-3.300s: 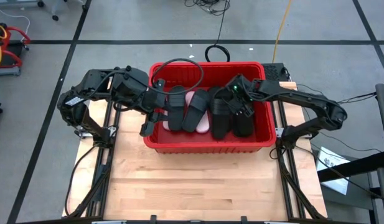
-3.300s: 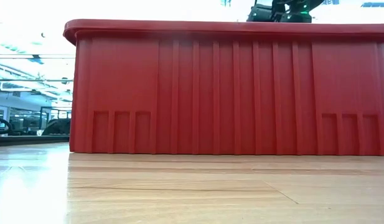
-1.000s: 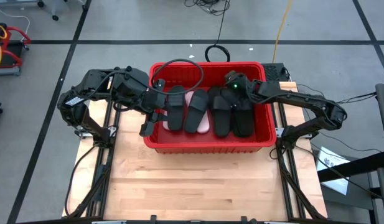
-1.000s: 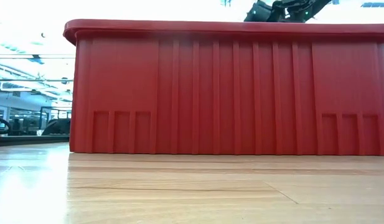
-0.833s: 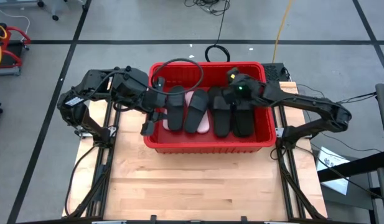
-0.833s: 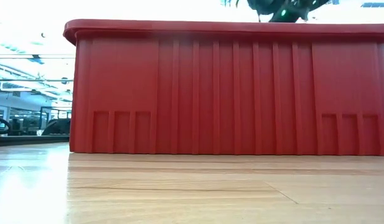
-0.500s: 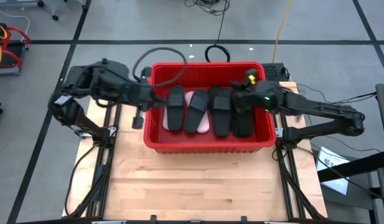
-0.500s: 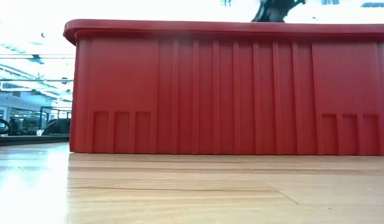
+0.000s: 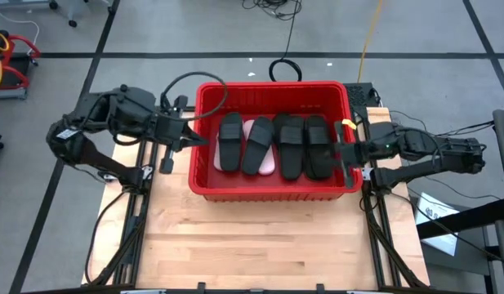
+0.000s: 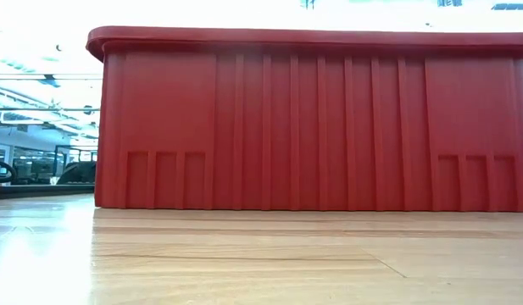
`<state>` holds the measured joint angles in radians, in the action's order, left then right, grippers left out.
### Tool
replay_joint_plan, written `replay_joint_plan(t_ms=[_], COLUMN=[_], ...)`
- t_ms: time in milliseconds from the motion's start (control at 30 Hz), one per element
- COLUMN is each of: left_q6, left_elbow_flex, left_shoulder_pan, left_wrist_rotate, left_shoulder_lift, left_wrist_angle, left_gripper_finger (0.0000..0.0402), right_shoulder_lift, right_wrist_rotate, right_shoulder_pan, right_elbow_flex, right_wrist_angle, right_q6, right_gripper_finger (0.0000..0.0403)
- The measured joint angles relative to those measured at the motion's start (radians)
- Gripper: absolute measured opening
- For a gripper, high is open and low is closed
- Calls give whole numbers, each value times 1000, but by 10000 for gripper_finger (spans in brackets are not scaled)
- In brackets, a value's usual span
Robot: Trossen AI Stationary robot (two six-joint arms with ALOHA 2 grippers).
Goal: Pick and place slides into bin
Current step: Return to Home Position
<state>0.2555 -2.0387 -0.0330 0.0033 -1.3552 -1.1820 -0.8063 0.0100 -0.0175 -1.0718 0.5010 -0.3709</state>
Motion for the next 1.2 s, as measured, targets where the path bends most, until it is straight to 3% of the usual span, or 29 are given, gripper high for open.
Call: replay_joint_plan(t_ms=[200,400,633,767,1067,1200], left_q6=[-19,-107,-154,-157,-184,-183], left_elbow_flex=[293,562,829,948,1122,1174], left_shoulder_pan=[0,0,0,0,0,0], left_wrist_rotate=[13,14,12,49,254,291], left_shoulder_lift=[184,402,593,676,830,899], left_wrist_angle=[236,468,624,702,714,715], left_gripper_finger=[1,2,2,4,2,5], right_shoulder_lift=[55,205,381,445,495,515], right_wrist_rotate=[127,129,177,199,473,591], right_shoulder_pan=[-54,-91,-103,-102,-102,-102], right_elbow_flex=[35,235,399,443,500,522], right_wrist_angle=[33,-151,-276,-318,-316,-311], right_q6=[74,139,231,236,257,236], right_gripper_finger=[0,0,0,0,0,0])
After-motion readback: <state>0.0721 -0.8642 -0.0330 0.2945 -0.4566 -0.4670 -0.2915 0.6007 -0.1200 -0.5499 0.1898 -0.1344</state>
